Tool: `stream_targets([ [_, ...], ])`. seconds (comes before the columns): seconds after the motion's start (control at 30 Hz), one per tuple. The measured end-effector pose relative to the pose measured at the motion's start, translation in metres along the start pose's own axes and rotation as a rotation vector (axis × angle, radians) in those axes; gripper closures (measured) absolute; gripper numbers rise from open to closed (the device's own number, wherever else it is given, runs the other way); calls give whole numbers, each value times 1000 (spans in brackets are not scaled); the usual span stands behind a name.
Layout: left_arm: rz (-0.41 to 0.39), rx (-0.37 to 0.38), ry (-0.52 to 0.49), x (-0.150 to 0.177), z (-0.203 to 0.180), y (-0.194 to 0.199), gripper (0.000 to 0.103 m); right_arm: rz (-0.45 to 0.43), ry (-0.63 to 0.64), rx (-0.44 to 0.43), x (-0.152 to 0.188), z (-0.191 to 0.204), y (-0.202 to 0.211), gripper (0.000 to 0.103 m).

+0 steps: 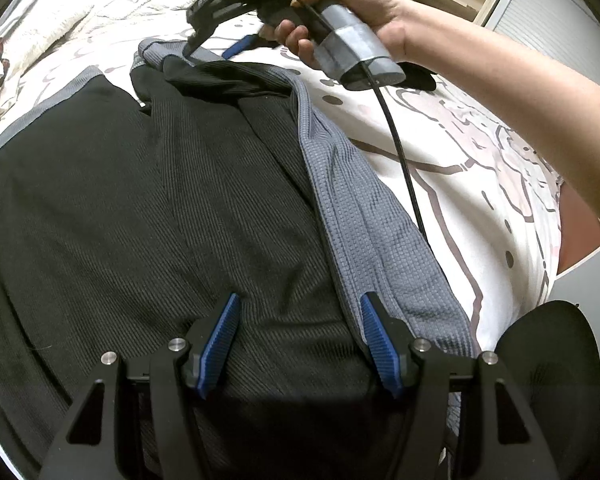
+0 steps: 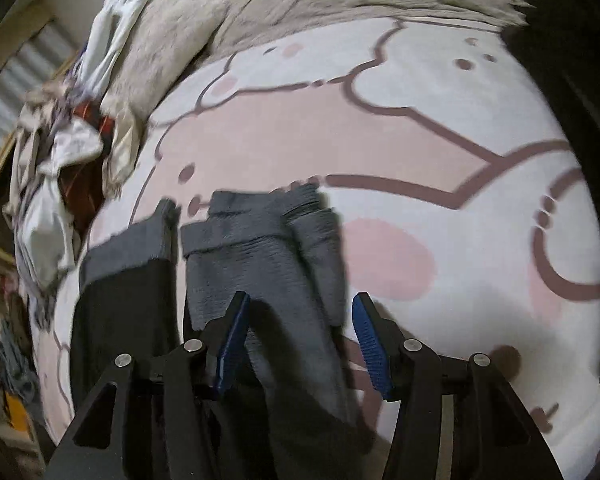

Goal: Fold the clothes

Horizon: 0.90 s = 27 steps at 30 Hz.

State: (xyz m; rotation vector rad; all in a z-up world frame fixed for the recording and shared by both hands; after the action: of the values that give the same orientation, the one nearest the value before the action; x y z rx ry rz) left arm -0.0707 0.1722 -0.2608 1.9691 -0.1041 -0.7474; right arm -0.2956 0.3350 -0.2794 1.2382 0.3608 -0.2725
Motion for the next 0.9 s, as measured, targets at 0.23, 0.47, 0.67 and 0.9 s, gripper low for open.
stream_targets([
  [0.23, -1, -5, -6, 1, 1, 3, 41, -122, -47, 197, 3, -8, 56, 96],
  [0.47, -22, 42, 40, 0, 5, 11, 40, -100, -36, 487, 9, -57, 88, 97],
  [0.67, -59, 167, 17, -1, -16, 24, 40, 13, -14, 588, 27, -87, 57, 98],
  [0.9, 23, 136, -47, 22, -35, 19, 40, -87, -40, 457, 51, -79, 97, 98],
])
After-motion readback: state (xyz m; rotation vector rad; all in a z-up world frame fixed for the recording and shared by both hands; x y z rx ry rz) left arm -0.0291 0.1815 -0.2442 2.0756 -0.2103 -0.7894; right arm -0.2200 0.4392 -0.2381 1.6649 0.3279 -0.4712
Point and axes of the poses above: each gripper's, at about its wrist camera, not at the fingertips, and y roughly against the way its jaws point, z to its left, x to its underside, the point moved 2 cm from there along -y, roughly the way its jaws point, and after that the axes turned 6 degrees about y, right-handed, at the moved point
